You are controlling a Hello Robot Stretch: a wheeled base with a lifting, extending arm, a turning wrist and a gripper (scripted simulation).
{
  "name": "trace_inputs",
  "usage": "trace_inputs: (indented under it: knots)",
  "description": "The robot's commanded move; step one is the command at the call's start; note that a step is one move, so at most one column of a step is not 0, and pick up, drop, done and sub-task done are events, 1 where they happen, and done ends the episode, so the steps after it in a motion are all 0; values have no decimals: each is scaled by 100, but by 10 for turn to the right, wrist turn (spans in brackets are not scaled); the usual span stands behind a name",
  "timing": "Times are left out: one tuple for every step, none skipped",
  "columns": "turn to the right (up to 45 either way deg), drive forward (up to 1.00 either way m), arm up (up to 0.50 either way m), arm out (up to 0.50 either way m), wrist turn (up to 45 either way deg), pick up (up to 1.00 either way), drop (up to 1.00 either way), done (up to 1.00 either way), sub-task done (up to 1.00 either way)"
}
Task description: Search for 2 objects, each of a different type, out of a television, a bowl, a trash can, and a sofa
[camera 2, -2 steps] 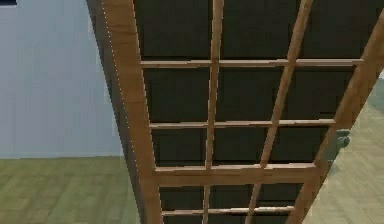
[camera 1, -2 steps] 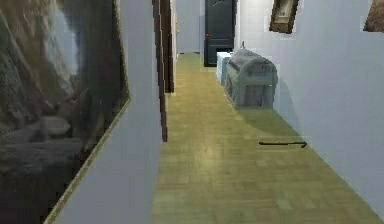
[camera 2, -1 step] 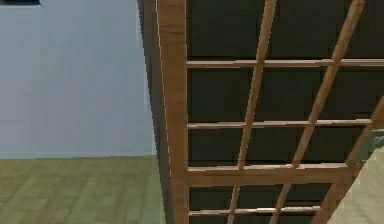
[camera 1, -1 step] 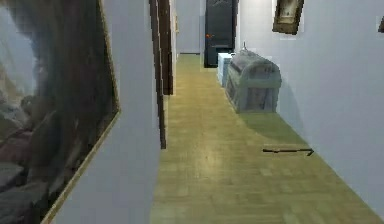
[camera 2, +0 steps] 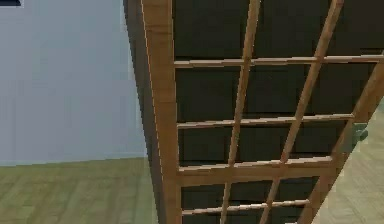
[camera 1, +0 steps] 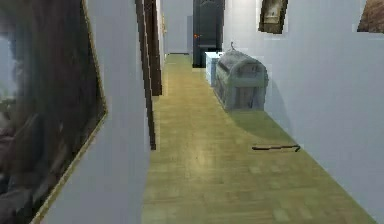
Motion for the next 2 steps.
trace_inputs:
  knots:
    - [0, 100, 0, 0, 0, 0, 0, 0, 0]
    - [0, 100, 0, 0, 0, 0, 0, 0, 0]
